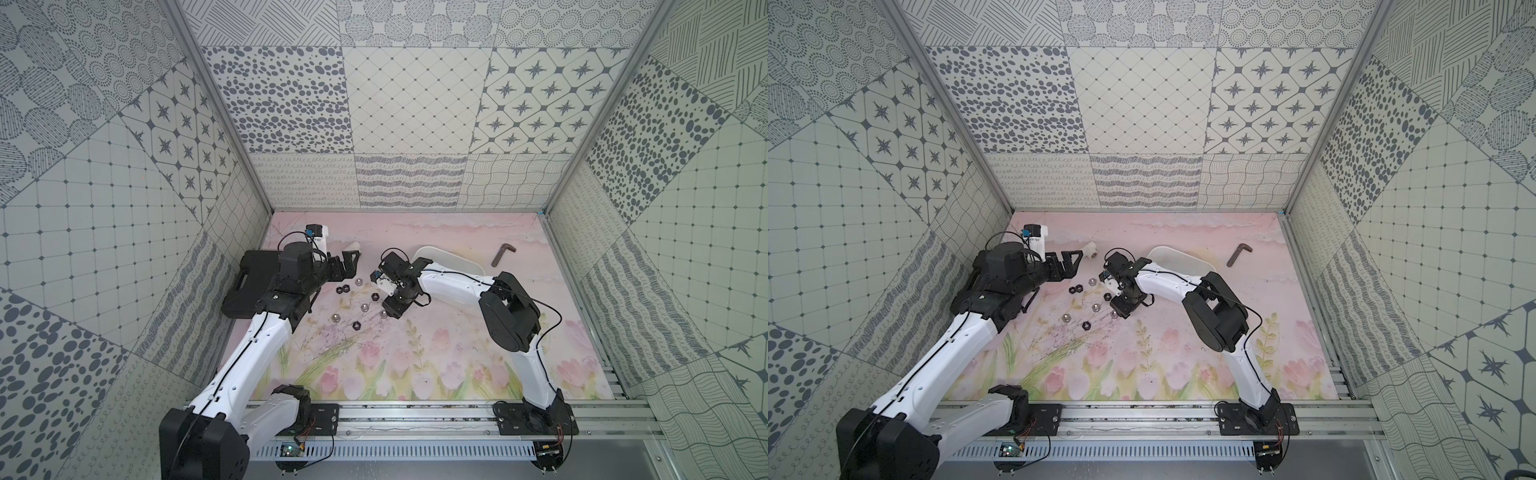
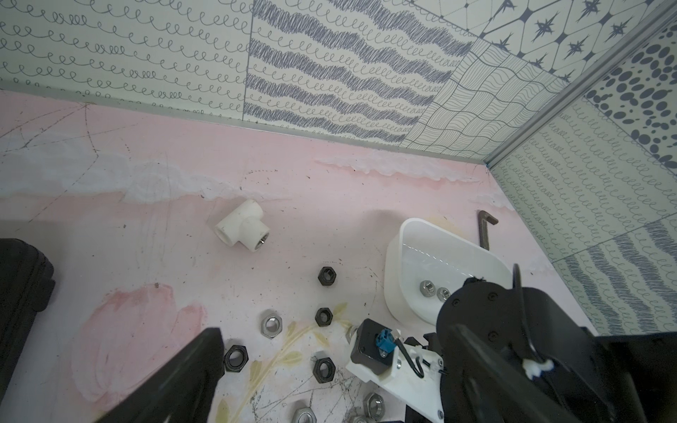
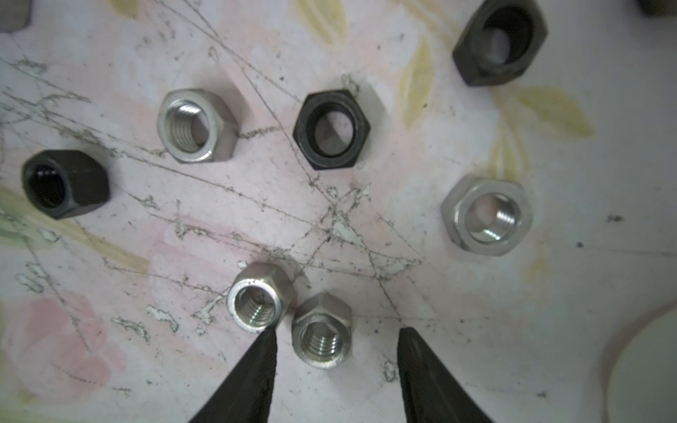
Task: Put the nuts on the desktop into the storage box
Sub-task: Pick up the nut from the center of the board, then place the nut in the storage box.
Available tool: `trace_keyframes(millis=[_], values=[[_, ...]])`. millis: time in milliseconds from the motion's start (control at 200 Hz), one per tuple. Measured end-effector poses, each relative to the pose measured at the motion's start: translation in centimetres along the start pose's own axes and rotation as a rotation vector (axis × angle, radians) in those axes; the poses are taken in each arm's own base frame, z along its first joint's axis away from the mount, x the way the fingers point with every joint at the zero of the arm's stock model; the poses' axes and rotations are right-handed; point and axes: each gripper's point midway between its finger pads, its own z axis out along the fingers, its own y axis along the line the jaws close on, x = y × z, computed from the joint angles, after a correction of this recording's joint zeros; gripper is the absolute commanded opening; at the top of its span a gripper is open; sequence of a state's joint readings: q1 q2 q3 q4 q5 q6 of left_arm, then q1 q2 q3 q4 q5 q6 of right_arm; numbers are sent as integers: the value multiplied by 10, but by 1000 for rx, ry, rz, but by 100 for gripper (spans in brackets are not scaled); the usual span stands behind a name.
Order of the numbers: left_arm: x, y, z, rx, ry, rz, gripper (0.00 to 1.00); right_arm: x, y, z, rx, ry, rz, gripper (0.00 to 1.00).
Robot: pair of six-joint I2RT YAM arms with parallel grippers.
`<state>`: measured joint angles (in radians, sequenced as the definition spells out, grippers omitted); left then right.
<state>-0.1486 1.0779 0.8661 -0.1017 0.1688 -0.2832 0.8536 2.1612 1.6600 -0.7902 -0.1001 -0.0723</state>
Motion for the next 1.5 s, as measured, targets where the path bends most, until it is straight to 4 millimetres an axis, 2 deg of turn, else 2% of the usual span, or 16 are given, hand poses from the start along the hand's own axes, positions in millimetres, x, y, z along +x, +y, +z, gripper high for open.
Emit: trace_keyframes(millis=[420,560,650,946,1046,1181,1276,1321,1401,1501], values=[[0,0,0,0,0,0,99,0,-1,6,0,10,-13,43],[0,0,0,0,0,0,99,-1,-1,7,3,9,-17,27],[0,0,0,0,0,0,99,-2,-1,7,3,7,-14,22],[0,0,0,0,0,0,99,-3,-7,4,15,1,6,20],[0,0,0,0,0,0,99,-8,-13,-11,14,-38,40,20],[0,0,0,0,0,0,99,-27,-41,-64,34,-187,129,21],[0,0,0,0,0,0,99,-41,-77,-114,77,-326,215,21],[0,0,0,0,0,0,99,-44,-96,-130,105,-374,258,21],[0,0,0,0,0,0,99,-39,-130,-143,158,-406,330,21],[0,0,0,0,-1,1,99,-22,-165,-132,221,-362,405,20]])
